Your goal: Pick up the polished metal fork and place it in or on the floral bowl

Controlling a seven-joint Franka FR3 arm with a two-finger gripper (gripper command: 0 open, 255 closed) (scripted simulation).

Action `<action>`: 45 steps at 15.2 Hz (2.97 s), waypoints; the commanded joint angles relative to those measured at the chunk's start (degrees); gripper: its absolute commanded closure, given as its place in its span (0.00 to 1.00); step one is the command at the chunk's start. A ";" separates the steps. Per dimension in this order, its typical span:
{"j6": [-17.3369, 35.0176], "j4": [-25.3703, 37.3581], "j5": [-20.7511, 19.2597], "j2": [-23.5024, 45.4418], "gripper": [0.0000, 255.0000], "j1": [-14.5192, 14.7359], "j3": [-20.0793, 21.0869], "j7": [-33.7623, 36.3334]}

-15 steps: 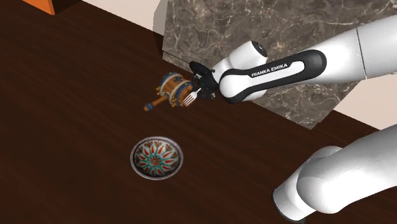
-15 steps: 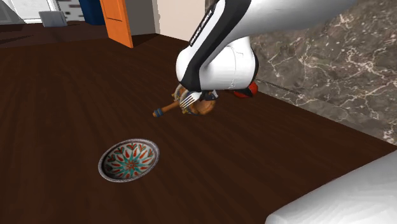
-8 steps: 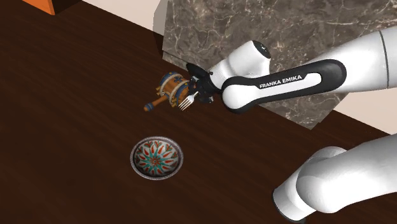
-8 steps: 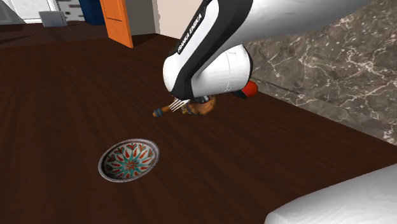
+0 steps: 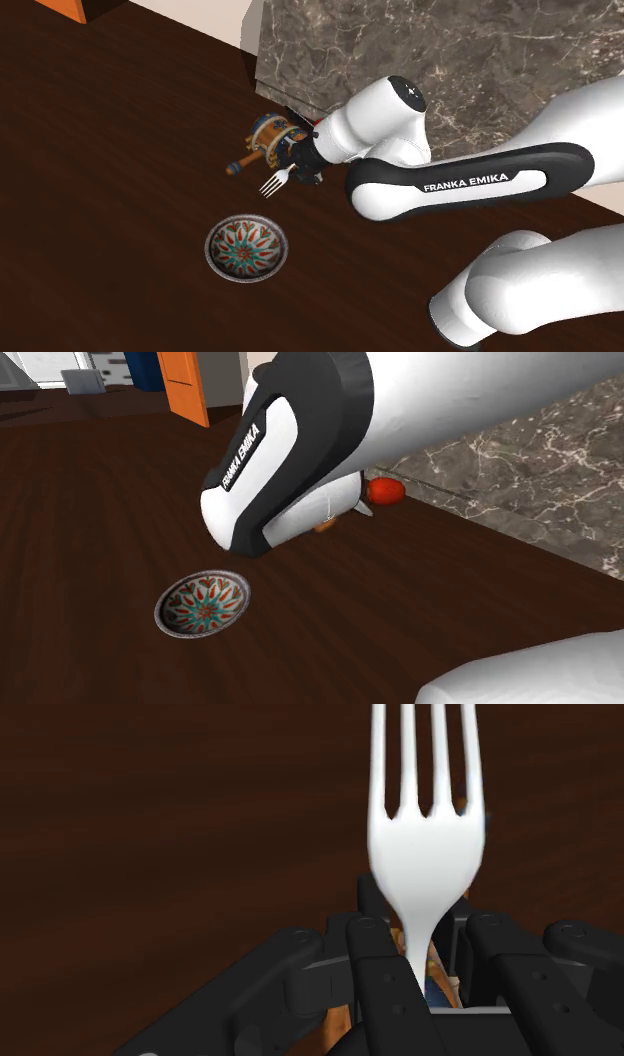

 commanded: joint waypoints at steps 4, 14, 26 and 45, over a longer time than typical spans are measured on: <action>-2.93 0.63 0.20 -3.05 1.00 0.36 9.07 9.52; -2.01 1.78 -0.78 -2.58 1.00 -2.99 23.10 21.61; 4.33 0.01 -3.11 0.68 1.00 -9.55 30.46 25.13; -4.94 -1.19 1.76 -7.37 0.00 3.81 19.68 21.75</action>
